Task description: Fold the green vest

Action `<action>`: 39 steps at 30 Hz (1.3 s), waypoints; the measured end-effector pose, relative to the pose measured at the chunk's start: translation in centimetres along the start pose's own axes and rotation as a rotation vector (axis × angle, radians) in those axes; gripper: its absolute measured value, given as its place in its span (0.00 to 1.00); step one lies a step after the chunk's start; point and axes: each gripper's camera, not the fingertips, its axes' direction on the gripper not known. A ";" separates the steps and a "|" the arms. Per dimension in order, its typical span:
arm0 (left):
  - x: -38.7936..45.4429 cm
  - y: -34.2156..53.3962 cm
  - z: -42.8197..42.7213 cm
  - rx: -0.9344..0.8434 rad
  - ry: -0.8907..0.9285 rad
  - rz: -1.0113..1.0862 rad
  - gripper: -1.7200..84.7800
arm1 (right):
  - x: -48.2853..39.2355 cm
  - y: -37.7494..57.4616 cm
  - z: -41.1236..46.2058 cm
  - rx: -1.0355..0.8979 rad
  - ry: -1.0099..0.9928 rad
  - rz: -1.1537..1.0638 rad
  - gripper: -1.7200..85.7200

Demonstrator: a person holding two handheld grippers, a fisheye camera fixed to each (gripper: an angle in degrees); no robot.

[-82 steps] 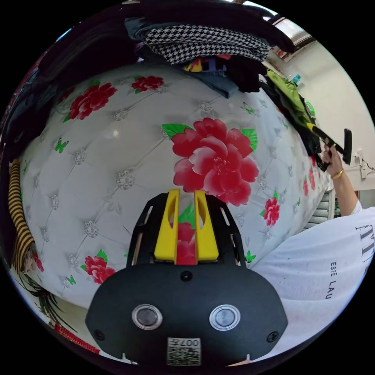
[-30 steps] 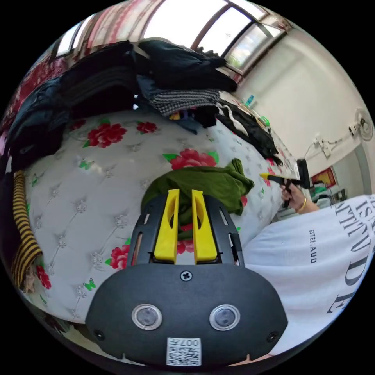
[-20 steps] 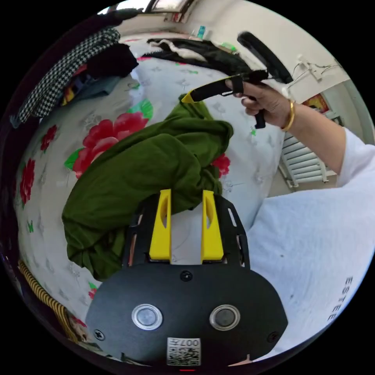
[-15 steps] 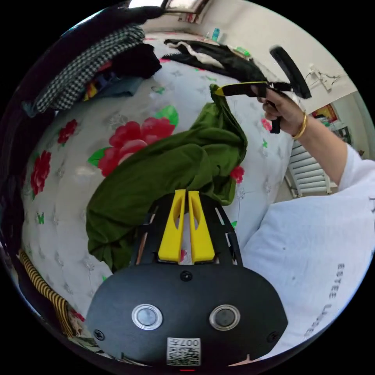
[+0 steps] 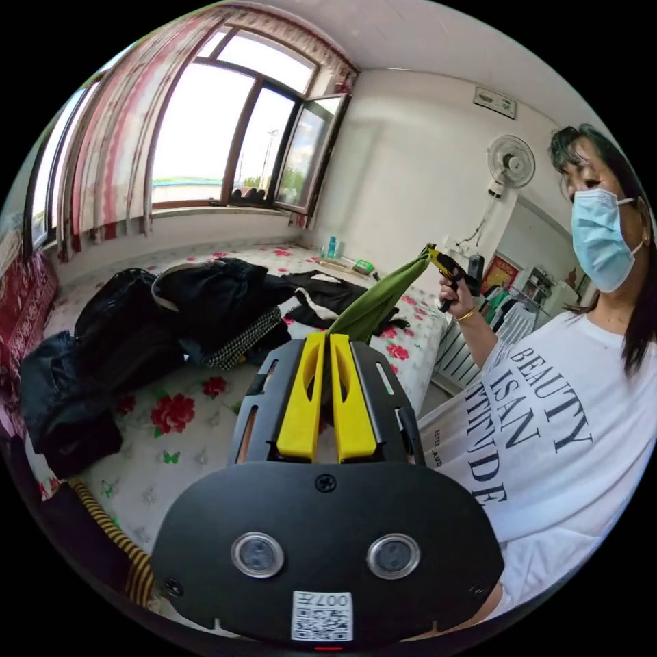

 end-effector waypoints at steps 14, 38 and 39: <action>-2.0 21.4 19.8 -0.709 -0.086 -0.630 0.18 | 3.6 23.8 5.4 -0.568 0.174 0.568 0.02; -4.5 10.9 8.8 -0.277 -0.001 -0.534 0.01 | 6.2 12.0 2.9 -0.351 0.119 0.552 0.02; -5.3 9.7 6.2 -0.202 -0.001 -0.529 0.01 | 6.8 10.1 2.9 -0.322 0.102 0.541 0.02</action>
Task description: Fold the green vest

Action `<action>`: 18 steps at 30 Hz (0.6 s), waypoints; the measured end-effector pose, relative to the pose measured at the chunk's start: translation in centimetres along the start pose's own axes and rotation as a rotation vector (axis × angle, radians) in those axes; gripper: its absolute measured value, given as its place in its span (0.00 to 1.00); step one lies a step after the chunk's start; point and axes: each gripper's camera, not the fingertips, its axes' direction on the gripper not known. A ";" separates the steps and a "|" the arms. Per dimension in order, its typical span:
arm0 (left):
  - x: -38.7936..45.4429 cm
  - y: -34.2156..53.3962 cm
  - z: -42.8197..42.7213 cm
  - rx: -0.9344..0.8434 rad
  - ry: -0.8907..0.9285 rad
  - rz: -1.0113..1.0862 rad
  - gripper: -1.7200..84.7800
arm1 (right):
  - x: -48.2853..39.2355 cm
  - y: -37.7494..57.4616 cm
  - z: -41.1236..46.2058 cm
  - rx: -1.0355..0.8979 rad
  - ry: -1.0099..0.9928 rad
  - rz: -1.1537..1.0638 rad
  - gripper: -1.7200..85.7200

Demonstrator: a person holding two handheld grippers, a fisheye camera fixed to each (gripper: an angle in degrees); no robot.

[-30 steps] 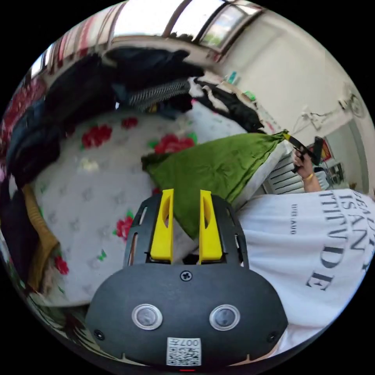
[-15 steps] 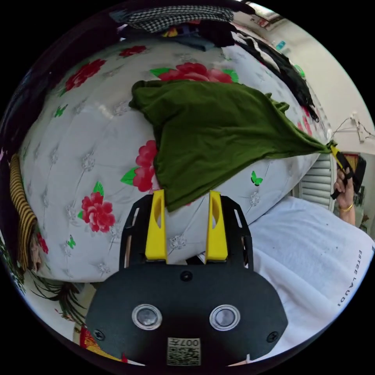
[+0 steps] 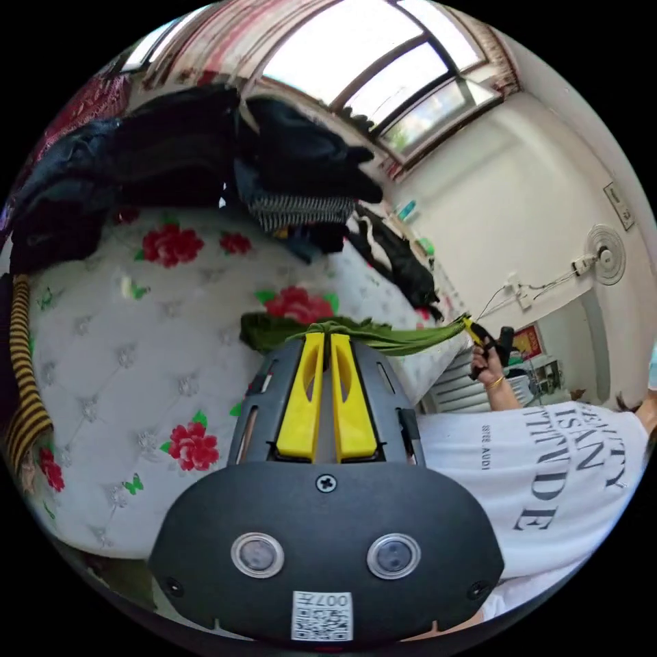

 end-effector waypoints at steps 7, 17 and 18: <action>2.7 -10.0 -14.8 0.328 0.024 0.109 0.01 | -10.0 -17.6 -2.7 0.115 -0.051 -0.228 0.02; 13.2 -2.0 -28.7 0.633 -0.015 0.427 0.01 | -24.0 -15.1 -17.0 0.456 -0.216 -0.623 0.02; 13.4 -0.2 -28.7 0.628 -0.011 0.439 0.01 | -23.8 -13.3 -17.6 0.442 -0.208 -0.635 0.02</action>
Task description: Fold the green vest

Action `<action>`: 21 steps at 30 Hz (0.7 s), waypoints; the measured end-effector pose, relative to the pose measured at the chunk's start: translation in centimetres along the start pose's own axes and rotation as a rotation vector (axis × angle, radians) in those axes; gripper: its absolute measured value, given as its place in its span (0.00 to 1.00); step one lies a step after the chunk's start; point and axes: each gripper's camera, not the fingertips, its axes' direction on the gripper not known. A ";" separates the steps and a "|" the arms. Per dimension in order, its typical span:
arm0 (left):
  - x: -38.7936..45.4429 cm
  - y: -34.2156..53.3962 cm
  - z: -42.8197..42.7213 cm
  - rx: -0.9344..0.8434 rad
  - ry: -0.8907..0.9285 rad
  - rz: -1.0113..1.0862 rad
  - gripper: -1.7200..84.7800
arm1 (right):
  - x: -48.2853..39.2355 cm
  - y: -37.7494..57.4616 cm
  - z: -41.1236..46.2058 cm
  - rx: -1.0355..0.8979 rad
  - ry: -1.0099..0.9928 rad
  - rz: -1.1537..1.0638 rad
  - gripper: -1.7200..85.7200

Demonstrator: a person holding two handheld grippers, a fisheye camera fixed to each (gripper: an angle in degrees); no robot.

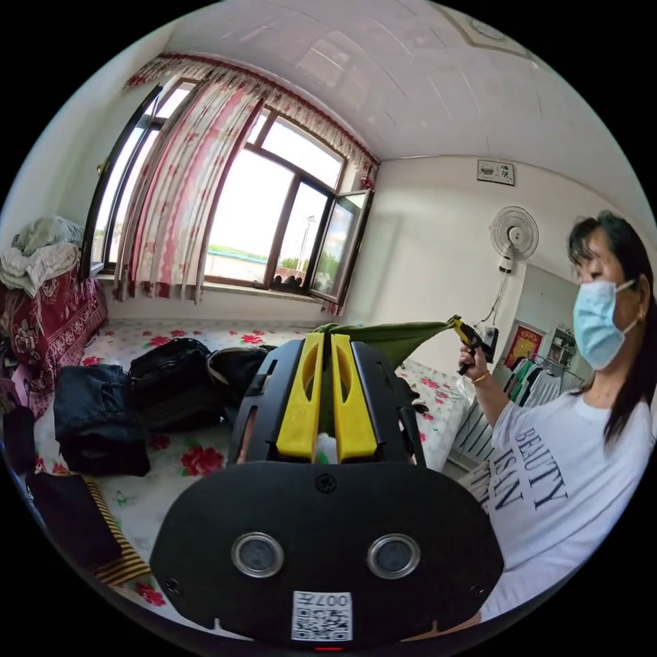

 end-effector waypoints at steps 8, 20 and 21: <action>0.2 15.1 1.1 -0.276 0.077 -0.225 0.01 | 0.3 18.5 -3.4 -0.296 0.146 0.283 0.02; -5.8 31.1 5.7 -0.551 0.092 -0.689 0.02 | 8.4 41.4 -0.3 -0.531 0.169 0.782 0.02; -6.5 30.7 6.5 -0.556 0.082 -0.683 0.02 | 9.4 41.4 0.7 -0.534 0.164 0.768 0.02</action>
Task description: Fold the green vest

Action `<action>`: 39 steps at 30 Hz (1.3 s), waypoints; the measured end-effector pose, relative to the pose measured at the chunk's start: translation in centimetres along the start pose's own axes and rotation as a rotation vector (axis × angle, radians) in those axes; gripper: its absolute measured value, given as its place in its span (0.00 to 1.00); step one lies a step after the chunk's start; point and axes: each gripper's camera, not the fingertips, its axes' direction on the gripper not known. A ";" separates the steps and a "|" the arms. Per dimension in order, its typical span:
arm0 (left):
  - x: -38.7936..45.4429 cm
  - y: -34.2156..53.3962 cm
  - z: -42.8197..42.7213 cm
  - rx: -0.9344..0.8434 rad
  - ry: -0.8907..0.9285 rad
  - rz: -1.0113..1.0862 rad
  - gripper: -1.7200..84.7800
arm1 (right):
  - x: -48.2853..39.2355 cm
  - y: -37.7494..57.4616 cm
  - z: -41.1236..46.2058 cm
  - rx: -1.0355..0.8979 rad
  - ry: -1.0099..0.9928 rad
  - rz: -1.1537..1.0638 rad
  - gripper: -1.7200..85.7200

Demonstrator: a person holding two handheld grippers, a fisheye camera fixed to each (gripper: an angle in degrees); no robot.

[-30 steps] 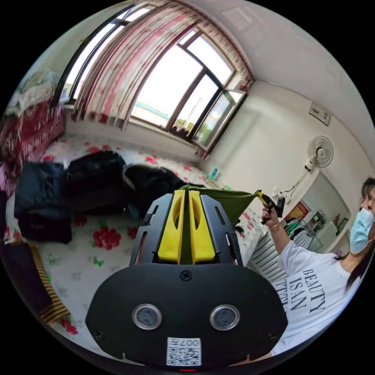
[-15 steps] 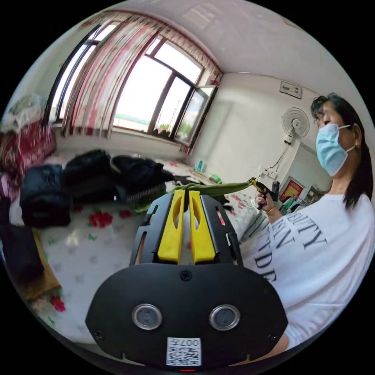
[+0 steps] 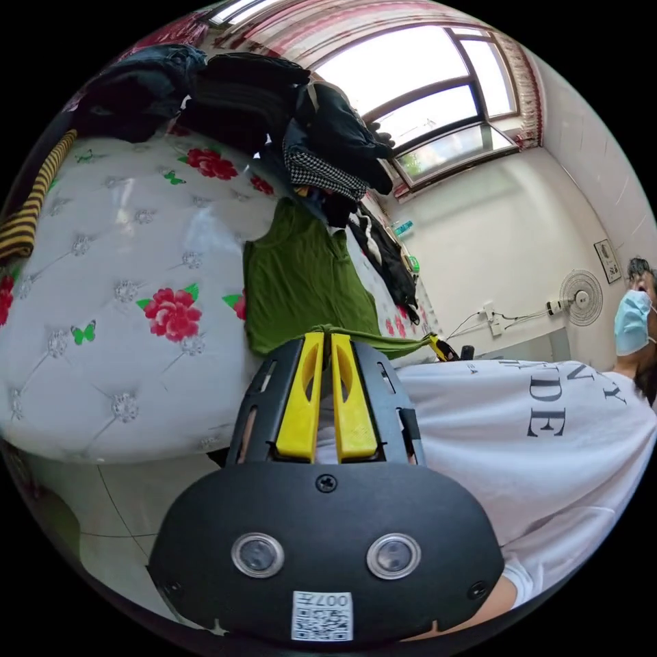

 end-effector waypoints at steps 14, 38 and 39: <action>-6.4 -16.0 9.4 0.003 -0.278 -0.197 0.15 | 8.9 -13.5 16.4 -0.157 0.312 0.068 0.06; -2.2 -7.5 16.2 -0.287 -0.463 -0.036 0.01 | 7.4 -3.3 17.0 -0.244 0.362 -0.046 0.02; -2.1 -7.4 15.3 -0.261 -0.432 -0.040 0.01 | 7.0 -2.8 15.6 -0.230 0.350 -0.050 0.02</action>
